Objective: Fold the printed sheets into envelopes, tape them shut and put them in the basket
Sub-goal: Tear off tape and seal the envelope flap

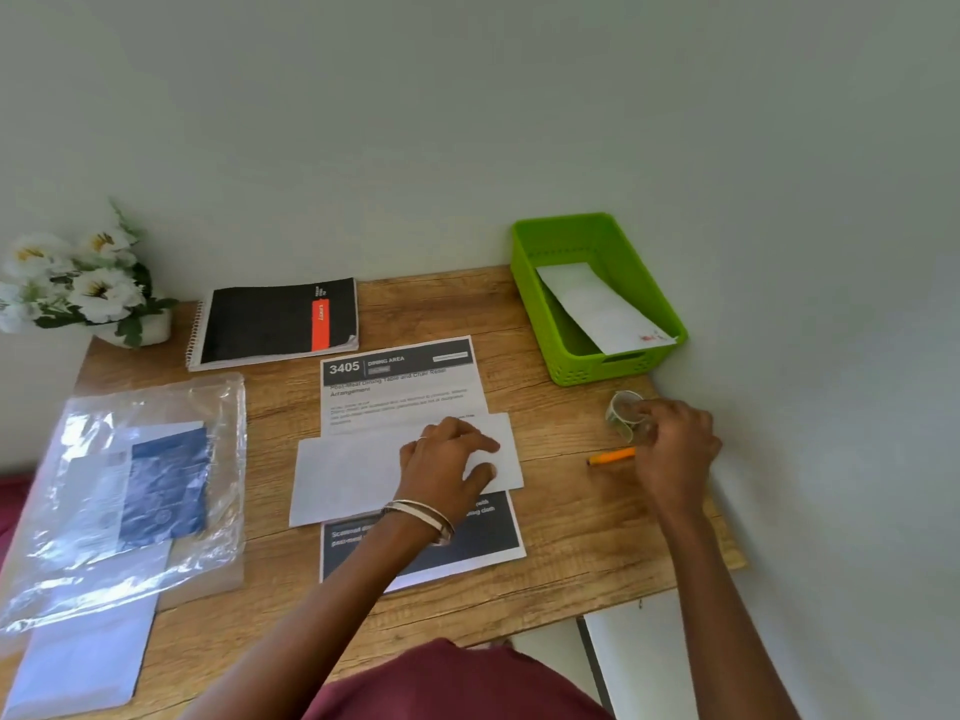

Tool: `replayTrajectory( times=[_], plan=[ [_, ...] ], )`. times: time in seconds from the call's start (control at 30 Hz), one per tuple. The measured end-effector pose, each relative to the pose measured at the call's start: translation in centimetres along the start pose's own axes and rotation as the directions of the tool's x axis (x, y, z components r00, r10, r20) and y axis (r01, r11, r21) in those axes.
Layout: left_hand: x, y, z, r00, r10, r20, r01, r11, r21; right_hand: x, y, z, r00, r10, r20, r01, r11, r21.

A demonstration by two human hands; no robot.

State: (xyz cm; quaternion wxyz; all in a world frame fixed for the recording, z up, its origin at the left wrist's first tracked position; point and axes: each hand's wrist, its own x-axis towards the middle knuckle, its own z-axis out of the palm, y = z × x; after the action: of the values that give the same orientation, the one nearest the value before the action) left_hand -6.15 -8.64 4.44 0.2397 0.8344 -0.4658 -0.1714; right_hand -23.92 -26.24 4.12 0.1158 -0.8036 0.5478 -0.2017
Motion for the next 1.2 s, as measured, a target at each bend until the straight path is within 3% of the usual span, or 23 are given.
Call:
replayTrajectory(
  times=[0.07,0.27,0.43,0.57,0.8,1.03,1.2],
  plan=[
    [0.8,1.5,0.6,1.000,0.024,0.001,-0.024,0.999,-0.037,0.7,1.2,-0.5,0.998,0.018,0.054,-0.013,0.996,-0.086],
    [2.6,5.5,2.8,0.997,0.072,0.005,-0.071,0.995,-0.069,1.6,2.2,0.0,0.968,-0.103,0.230,0.144,0.975,-0.171],
    [3.3,8.1,4.5,0.992,0.123,-0.014,-0.124,0.991,-0.041,1.2,1.7,-0.4,0.979,-0.128,0.158,0.128,0.992,0.014],
    [3.3,9.0,4.9,0.968,0.161,-0.191,-0.166,0.986,-0.008,0.1,0.7,-0.7,0.975,-0.200,0.094,0.184,0.971,0.155],
    [3.0,7.8,4.7,0.841,0.265,-0.473,-0.207,0.963,0.172,-1.3,-1.4,-1.0,0.968,-0.242,0.059,0.210,0.921,0.329],
    [2.8,6.6,4.1,0.689,0.431,-0.582,-0.295,0.901,0.318,-2.0,-2.6,-0.8,0.966,-0.252,0.067,0.208,0.900,0.382],
    [2.5,6.3,3.4,0.728,0.388,-0.565,-0.287,0.921,0.264,-2.4,-3.0,-0.6,0.970,-0.230,0.074,0.183,0.899,0.397]
  ],
)
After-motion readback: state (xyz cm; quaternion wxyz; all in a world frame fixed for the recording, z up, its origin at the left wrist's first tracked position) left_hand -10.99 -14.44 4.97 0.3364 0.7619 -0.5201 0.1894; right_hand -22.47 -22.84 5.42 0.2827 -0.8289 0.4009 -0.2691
